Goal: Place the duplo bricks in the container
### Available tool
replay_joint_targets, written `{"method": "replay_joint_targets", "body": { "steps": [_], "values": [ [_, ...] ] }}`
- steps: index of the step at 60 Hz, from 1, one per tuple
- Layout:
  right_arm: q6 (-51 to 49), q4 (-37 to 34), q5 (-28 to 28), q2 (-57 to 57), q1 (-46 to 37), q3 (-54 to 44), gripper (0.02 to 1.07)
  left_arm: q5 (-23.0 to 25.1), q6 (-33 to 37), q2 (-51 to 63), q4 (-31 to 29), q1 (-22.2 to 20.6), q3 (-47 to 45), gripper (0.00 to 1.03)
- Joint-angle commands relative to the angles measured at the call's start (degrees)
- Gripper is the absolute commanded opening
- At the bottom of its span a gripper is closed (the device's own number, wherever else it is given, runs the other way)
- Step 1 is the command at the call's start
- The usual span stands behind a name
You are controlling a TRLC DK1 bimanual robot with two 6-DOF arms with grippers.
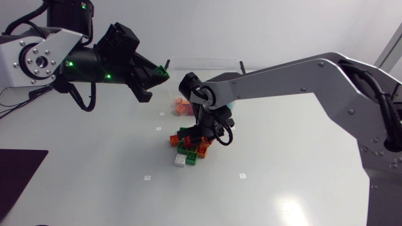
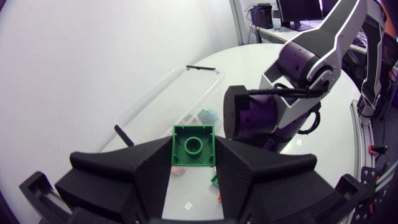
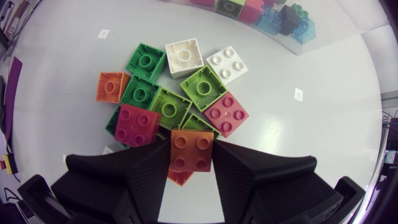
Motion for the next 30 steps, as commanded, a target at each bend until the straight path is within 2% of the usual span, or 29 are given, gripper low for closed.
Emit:
{"method": "replay_joint_targets", "body": {
  "steps": [1,4,30],
  "values": [
    [1.6,-0.1,0.8,0.5,0.5,-0.4,0.41,0.0,-1.6,1.8,-0.4,-0.7,3.1,0.35],
    [1.5,0.7,1.1,-1.0,0.5,-2.0,0.38,0.0,-1.9,2.4,-0.4,-0.7,3.5,0.35],
    [0.3,4.1,2.6,-15.1,-2.3,-12.6,0.37,2.4,-5.3,12.0,-0.2,1.4,11.5,0.35]
  ]
}}
